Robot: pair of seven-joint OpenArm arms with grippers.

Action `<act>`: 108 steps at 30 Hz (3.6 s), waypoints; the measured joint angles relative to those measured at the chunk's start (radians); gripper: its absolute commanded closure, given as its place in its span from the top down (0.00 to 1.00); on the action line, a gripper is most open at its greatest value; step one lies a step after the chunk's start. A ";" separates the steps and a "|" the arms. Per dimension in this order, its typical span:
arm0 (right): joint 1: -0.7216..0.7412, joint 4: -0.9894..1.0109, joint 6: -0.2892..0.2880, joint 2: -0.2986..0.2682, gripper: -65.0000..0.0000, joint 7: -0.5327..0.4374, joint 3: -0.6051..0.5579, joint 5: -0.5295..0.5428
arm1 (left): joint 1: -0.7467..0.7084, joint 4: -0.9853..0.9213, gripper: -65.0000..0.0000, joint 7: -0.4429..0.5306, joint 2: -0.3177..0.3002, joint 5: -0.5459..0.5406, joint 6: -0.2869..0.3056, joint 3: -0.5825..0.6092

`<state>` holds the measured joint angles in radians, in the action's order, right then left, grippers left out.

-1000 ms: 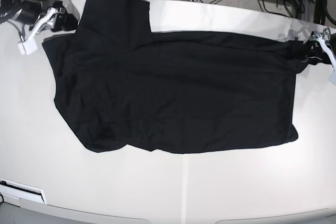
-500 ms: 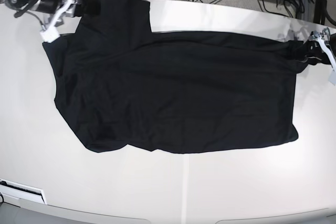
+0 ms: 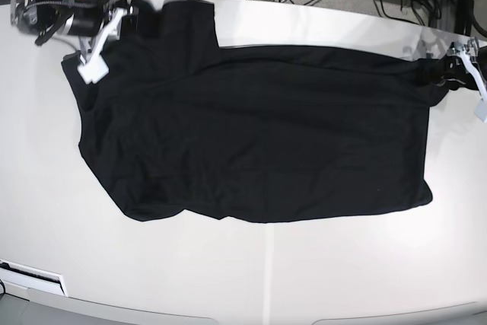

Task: Layout the t-shirt on the table in an organized manner, then fold the t-shirt properly
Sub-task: 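Regrasp the shirt edge with the right gripper and pull it inward, then hold the shirt edge with both grippers and straighten it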

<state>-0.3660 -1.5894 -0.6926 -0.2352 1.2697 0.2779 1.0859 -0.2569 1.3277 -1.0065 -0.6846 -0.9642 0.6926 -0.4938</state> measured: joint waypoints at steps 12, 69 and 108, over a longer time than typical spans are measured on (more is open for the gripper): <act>0.255 -0.053 0.000 0.001 0.00 -0.154 -0.001 -0.173 | 0.000 0.000 0.48 0.000 0.000 -0.026 0.000 0.000; 0.313 0.203 0.031 -0.122 0.00 -0.339 -0.315 -0.693 | 0.031 0.161 0.00 0.299 -0.003 0.494 -0.192 0.423; 0.264 0.162 0.075 -0.138 0.00 -0.364 -0.315 -0.814 | 0.127 0.019 0.00 0.239 0.082 0.523 -0.105 0.416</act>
<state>-0.1024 -1.4273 -0.6178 -0.3733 0.9062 -0.0372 0.2714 -0.1299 1.3468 -0.7673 -0.6025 -0.4408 0.5877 -0.0780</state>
